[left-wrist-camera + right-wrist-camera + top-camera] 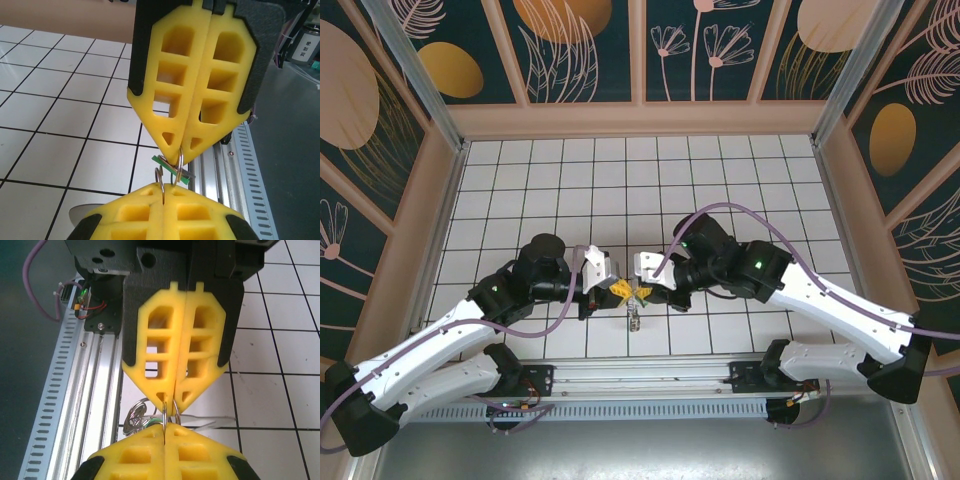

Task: Put the keys on the keyring

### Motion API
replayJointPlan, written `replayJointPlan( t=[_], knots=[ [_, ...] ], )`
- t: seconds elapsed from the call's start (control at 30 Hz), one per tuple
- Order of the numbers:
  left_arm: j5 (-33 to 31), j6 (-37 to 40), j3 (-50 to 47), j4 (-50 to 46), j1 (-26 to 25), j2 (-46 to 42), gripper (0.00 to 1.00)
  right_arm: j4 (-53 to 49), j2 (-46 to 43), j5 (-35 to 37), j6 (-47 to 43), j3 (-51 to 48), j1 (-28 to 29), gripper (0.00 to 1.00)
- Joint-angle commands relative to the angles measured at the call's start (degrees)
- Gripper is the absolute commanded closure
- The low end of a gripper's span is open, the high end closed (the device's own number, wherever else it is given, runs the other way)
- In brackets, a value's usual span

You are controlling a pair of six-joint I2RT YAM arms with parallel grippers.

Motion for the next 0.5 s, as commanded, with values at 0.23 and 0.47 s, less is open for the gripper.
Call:
replayJointPlan(
  t=[0.23, 0.47],
  knots=[
    [2.1, -0.8, 1.7, 7.4, -0.2, -1.6, 1.00, -1.9, -0.5, 6.1, -1.4, -2.2, 1.7, 1.00],
    [2.3, -0.9, 1.7, 7.4, -0.1, -1.6, 1.00, -1.4, -1.1, 7.0, -1.7, -2.3, 1.8, 1.00]
  ],
)
